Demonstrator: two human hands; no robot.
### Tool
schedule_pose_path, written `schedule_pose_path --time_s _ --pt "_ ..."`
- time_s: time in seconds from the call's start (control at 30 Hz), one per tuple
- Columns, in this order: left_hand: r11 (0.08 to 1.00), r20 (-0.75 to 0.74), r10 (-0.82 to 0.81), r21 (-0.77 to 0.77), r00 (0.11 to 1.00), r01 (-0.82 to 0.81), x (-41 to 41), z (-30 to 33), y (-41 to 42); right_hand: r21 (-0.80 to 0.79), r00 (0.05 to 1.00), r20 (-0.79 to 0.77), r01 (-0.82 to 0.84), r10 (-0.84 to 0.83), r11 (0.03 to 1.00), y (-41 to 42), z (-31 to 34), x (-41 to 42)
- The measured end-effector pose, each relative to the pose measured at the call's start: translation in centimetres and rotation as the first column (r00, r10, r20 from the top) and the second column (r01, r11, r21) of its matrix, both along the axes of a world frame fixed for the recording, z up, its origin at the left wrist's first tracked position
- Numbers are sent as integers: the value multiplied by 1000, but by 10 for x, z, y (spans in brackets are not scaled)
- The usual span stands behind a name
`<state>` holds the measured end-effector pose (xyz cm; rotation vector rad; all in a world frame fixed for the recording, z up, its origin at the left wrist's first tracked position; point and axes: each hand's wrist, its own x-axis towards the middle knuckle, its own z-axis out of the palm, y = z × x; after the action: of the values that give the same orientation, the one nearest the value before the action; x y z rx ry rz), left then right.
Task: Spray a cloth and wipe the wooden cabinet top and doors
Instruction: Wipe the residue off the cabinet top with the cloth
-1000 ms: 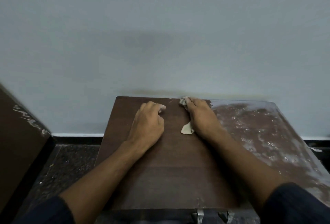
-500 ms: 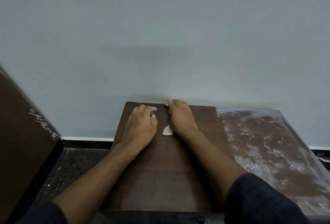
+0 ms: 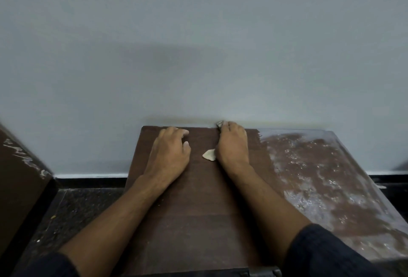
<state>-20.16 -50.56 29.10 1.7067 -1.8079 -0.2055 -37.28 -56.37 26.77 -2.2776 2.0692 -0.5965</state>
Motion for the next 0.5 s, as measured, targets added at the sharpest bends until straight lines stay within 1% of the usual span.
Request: schedule_pose_path --time_s 0.1,0.2,0.27,0.33,0.37,0.43,0.5 --pt "998 20 59 -18 998 -59 10 2 3 -32 989 44 -141 142 990 3 -2 39" --pt "973 30 230 -6 973 -230 35 3 8 -71 941 102 -316 322 946 4 -4 83" --pt "949 1 314 26 949 -314 54 1 12 -68 899 98 -423 428 904 0 -3 109" --pt "941 -66 336 70 939 -332 67 -3 18 -66 867 77 -489 493 870 -4 -2 125" --pt "941 -97 335 87 937 -327 70 -4 21 -62 865 65 -495 498 867 -5 0 130" --pt "943 -125 329 91 936 -319 75 -7 23 -65 866 65 -493 496 868 -8 1 134" --pt "949 -150 314 70 937 -307 74 -9 25 -64 834 87 -541 545 839 1 1 133"
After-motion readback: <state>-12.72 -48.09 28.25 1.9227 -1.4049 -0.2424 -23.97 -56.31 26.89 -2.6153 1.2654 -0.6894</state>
